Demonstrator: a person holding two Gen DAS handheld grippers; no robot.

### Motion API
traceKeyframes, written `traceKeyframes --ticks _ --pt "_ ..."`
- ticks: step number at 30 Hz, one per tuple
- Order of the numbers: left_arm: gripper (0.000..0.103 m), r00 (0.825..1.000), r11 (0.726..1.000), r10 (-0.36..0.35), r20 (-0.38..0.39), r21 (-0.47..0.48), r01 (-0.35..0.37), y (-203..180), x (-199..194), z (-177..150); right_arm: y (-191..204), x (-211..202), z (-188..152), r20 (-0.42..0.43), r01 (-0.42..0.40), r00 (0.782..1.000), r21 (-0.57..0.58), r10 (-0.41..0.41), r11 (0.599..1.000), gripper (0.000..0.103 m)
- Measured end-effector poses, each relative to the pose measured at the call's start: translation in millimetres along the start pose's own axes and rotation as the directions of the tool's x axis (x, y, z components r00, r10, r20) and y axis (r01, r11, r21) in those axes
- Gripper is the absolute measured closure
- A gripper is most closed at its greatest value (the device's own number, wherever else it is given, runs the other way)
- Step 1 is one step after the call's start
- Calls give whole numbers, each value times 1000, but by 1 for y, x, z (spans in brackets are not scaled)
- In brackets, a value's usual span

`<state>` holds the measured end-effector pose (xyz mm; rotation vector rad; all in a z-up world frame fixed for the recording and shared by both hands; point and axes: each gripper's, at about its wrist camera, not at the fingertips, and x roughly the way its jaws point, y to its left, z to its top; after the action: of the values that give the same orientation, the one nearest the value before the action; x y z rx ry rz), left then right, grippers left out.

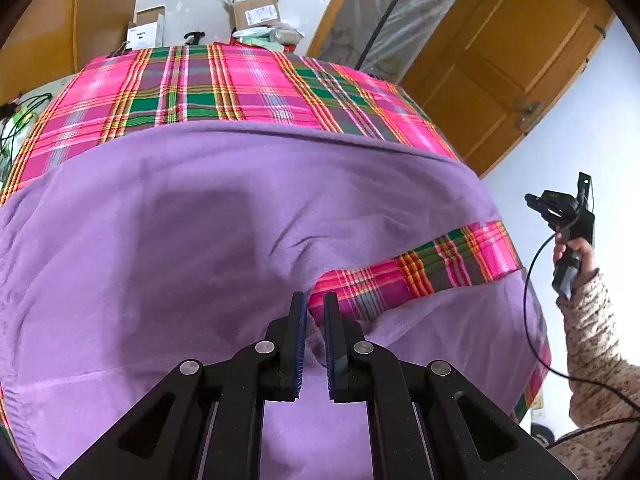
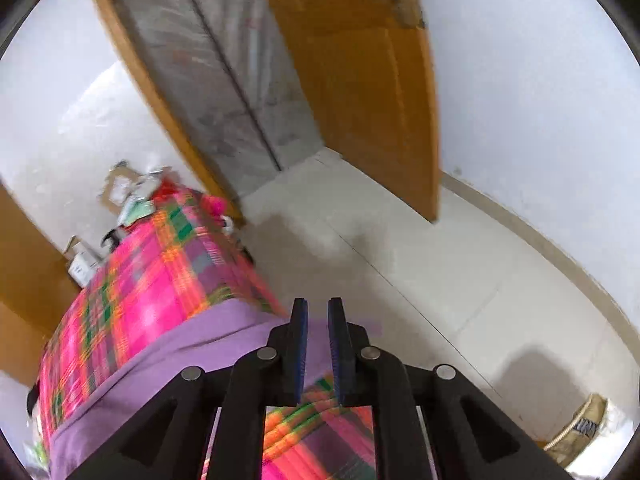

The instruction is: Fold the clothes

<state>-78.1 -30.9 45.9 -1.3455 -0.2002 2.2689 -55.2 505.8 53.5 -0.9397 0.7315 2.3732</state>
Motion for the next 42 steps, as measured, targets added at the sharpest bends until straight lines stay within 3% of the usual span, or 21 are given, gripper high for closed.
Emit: traceKeyframes --ticks 4,9,13,16,20,25,35,42 --pt "96 1000 1000 -10 22 -17 10 5 -6 2 51 -13 -20 -21 -117 993 -172 115 978 91" --pt "96 999 997 -19 37 -70 21 16 3 14 121 7 -72 -205 -291 951 -352 230 889 91" --pt "96 999 995 -26 24 -97 28 24 15 22 159 20 -108 -298 -363 922 -446 246 818 91" --pt "96 999 996 -45 -14 -81 44 24 28 22 174 27 -116 -304 -367 922 -487 240 793 91" --pt "96 997 997 -56 -53 -50 53 20 38 19 188 49 -110 -344 -346 920 -484 189 804 91" --pt "96 994 996 -81 -69 -52 77 23 44 17 214 62 -107 -296 -305 942 -573 156 761 91" --pt "94 988 990 -129 -80 -69 123 27 49 14 260 91 -95 -269 -261 956 -604 116 753 91" --pt "94 990 990 -126 -68 -74 121 29 40 11 266 92 -89 -268 -240 959 -603 90 761 91"
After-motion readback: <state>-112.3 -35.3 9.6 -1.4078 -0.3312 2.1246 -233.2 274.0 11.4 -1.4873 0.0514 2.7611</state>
